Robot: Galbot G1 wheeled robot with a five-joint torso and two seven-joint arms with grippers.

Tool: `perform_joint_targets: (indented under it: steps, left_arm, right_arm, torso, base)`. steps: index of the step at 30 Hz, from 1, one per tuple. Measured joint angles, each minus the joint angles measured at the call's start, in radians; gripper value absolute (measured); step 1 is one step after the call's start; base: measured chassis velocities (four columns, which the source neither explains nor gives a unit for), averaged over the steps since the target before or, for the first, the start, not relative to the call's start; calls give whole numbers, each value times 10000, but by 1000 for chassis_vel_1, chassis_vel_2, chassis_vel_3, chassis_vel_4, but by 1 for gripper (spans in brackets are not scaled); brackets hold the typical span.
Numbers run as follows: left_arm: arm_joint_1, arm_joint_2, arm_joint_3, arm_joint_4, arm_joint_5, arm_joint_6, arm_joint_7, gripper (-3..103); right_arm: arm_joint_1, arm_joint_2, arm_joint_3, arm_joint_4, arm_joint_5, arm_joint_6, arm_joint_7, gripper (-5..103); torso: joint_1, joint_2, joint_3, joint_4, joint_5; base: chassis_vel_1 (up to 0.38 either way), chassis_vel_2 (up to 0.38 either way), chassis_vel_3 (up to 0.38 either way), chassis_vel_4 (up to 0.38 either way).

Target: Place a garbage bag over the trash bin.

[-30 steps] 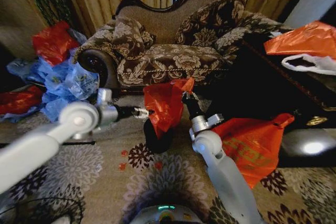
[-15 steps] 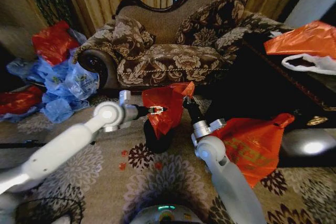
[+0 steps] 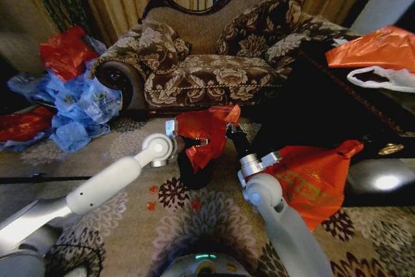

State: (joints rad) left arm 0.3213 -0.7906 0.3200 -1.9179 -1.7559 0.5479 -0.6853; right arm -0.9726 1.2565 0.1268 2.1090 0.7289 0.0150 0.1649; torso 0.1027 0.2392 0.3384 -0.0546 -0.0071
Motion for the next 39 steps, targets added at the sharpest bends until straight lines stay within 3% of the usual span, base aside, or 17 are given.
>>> perform_joint_targets:
  steps: [1, 3, 7, 9, 10, 11, 13, 17, 20, 22, 24, 30, 35, 39]
  left_arm:
    - [22, 75, -40, -37, -12, -15, 20, 56]
    - [46, 134, -83, -74, -50, -27, 34, 56]
    - [191, 458, -398, -312, -308, -79, 76, 34]
    - [223, 559, -492, -383, -372, -90, 89, 28]
    - [262, 686, -605, -467, -458, -98, 113, 28]
    - [389, 1064, -979, -691, -753, -118, 148, 18]
    - [444, 1225, -1144, -781, -873, -121, 151, 18]
    - [967, 2081, -2084, -1266, -1359, -144, 155, 3]
    - [1766, 2966, -3060, -1792, -1766, -177, 191, 0]
    - [1766, 2966, -3060, -1792, -1766, -177, 191, 0]
    - [2369, 3637, -3692, -2199, -1891, -217, 278, 0]
    - [3188, 3911, -4124, -2384, -1862, -268, 268, 0]
    - [3439, 3696, -4112, -2312, -1794, -364, 273, 0]
    - [3369, 3625, -4105, -2353, -1848, -395, 273, 0]
  right_arm:
    - [-6, 0, 18, 0, 4, 0, 2, 0]
    - [-6, 0, 27, 1, 6, 0, 3, 0]
    - [0, 4, 35, 0, 19, 0, 14, 0]
    - [4, 9, 35, -1, 22, 0, 18, 0]
    - [7, 16, 35, -2, 23, 0, 20, 0]
    - [9, 44, 21, -4, 33, 0, 27, 0]
    - [9, 64, 12, -5, 42, 0, 34, 0]
    - [-21, 171, -55, -29, 65, 0, 65, 0]
    - [-52, 319, -213, -68, 147, -8, 123, 0]
    - [-52, 319, -213, -68, 147, -8, 123, 0]
    - [-90, 526, -467, -122, 242, -32, 232, 0]
    - [-548, 670, -902, -282, -102, 12, 190, 0]
    - [-964, 680, -901, -675, -391, 233, 12, 0]
    - [-894, 720, -857, -711, 130, 106, 149, 0]
  torso:
    - [0, 0, 0, 0, 1]
    - [0, 0, 0, 0, 1]
    - [0, 0, 0, -1, -2]
    - [0, 0, 0, -1, -1]
    - [0, 0, 0, -1, -1]
    - [0, 0, 0, 0, -3]
    - [0, 0, 0, 0, -2]
    - [-1, 0, 0, 0, -3]
    - [-2, 0, -1, 3, -4]
    - [-2, 0, -1, 3, -4]
    - [-2, 0, -1, 3, -1]
    - [-2, 0, -1, 1, -2]
    - [-2, 0, -1, 0, -1]
    - [-1, 0, 0, -3, -1]
  base:
    - [0, 0, 0, 0]
    - [0, 0, 0, 0]
    - [0, 0, 0, 0]
    - [0, 0, 0, 0]
    - [0, 0, 0, 0]
    - [0, 0, 0, 0]
    - [0, 0, 0, 0]
    - [0, 0, 0, 0]
    - [0, 0, 0, 0]
    - [0, 0, 0, 0]
    - [0, 0, 0, 0]
    - [0, 0, 0, 0]
    - [0, 0, 0, 0]
    - [0, 0, 0, 0]
